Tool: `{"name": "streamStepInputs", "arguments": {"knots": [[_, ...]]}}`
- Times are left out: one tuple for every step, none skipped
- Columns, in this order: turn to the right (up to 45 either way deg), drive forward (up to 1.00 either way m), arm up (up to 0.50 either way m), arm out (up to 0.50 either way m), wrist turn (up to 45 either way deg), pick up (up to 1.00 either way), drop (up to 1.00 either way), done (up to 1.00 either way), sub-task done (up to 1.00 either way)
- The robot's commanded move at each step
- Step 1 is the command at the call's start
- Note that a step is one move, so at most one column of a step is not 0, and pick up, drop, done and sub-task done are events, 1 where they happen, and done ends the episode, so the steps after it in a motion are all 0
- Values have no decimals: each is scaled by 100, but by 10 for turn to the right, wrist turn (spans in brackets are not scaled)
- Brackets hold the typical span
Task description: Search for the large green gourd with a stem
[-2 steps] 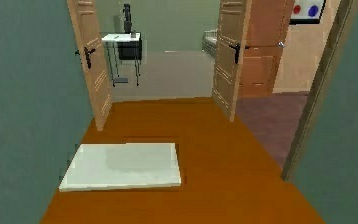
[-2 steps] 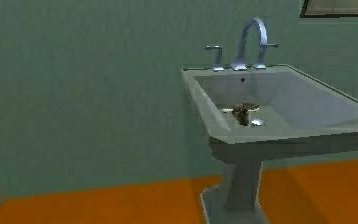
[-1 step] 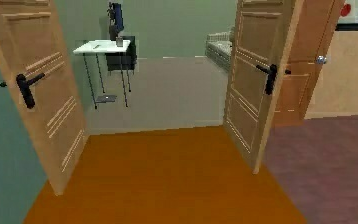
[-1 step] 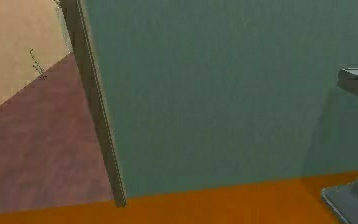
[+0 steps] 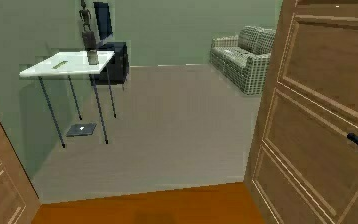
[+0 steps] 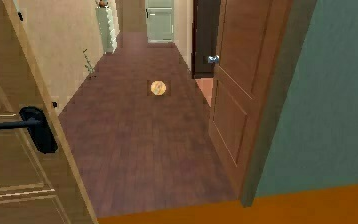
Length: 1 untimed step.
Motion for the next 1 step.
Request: {"name": "streamStepInputs", "arguments": {"knots": [[30,0,0,0,0,0,0,0,0]]}}
